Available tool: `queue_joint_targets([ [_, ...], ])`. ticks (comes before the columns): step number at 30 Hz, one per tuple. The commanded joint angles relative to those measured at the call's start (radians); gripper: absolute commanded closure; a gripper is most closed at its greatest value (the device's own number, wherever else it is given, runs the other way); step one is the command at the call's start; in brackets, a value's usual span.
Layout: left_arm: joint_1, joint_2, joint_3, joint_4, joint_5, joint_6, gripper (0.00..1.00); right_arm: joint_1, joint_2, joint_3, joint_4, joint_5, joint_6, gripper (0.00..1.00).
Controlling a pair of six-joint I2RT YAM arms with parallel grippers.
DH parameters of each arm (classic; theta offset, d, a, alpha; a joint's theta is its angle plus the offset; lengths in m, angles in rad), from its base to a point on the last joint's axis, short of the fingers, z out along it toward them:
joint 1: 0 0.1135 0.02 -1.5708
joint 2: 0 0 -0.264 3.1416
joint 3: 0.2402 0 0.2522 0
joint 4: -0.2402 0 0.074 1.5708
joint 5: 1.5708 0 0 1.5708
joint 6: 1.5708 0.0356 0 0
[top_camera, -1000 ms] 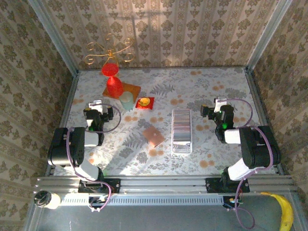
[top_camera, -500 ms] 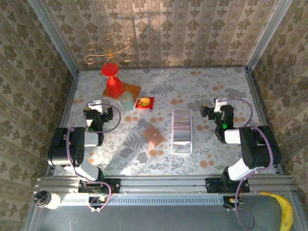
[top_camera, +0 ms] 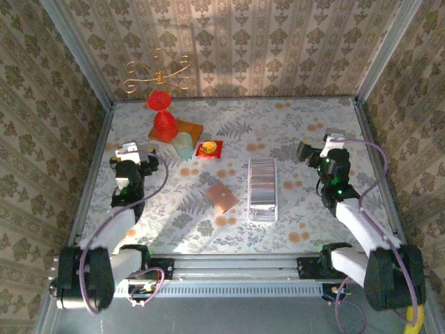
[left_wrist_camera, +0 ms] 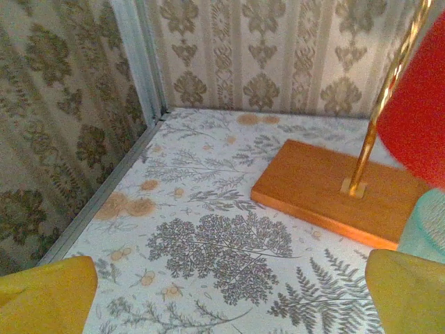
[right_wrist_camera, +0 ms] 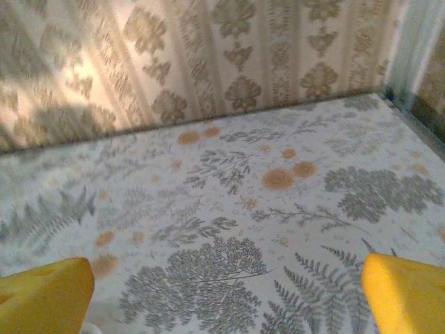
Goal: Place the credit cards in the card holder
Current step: Pick up the card holder from the center of the table.
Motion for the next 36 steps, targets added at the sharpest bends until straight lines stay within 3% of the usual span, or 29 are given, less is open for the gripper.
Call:
queue_joint_targets([
  [1,0.001,-0.149,0.025,-0.302,-0.104,-0.261,0.00,-0.019,-0.114,0.028,-0.367,0.079,0.278,0.00],
  [5,0.034,-0.354,0.058,-0.671,-0.086,-0.534,0.00,-0.034,-0.232,0.037,-0.447,-0.079,0.295,0.00],
  [7,0.051,-0.475,0.001,-0.701,-0.051,-0.574,0.00,-0.036,-0.261,0.070,-0.515,-0.146,0.302,0.00],
  [10,0.089,-0.663,-0.072,-0.741,0.128,-0.608,0.00,-0.034,-0.254,0.137,-0.616,-0.284,0.291,0.00],
  [12,0.095,-0.757,-0.072,-0.838,0.169,-0.658,0.00,-0.032,-0.225,0.194,-0.695,-0.378,0.284,0.01],
  [15,0.094,-0.806,-0.033,-0.969,0.237,-0.682,0.02,0.021,-0.175,0.275,-0.805,-0.435,0.283,0.06],
  [18,0.082,-0.748,-0.015,-0.990,0.360,-0.728,0.07,0.191,-0.128,0.351,-0.891,-0.350,0.280,0.09],
  [21,0.011,-0.611,-0.025,-0.875,0.486,-0.778,0.10,0.395,-0.055,0.417,-0.915,-0.251,0.278,0.16],
  [23,-0.091,-0.497,0.011,-0.843,0.485,-0.769,0.10,0.495,0.017,0.458,-0.921,-0.224,0.281,0.20],
  [27,-0.430,-0.303,0.120,-0.828,0.326,-0.722,0.11,0.658,0.201,0.544,-0.934,-0.177,0.273,0.34],
  [30,-0.559,-0.211,0.114,-0.699,0.332,-0.754,0.09,0.722,0.356,0.598,-0.924,-0.176,0.267,0.48],
  [33,-0.585,-0.158,0.050,-0.557,0.371,-0.858,0.12,0.744,0.507,0.636,-0.876,-0.237,0.274,0.61],
  [36,-0.587,-0.177,0.019,-0.591,0.320,-0.878,0.14,0.764,0.640,0.704,-0.879,-0.243,0.270,0.73],
])
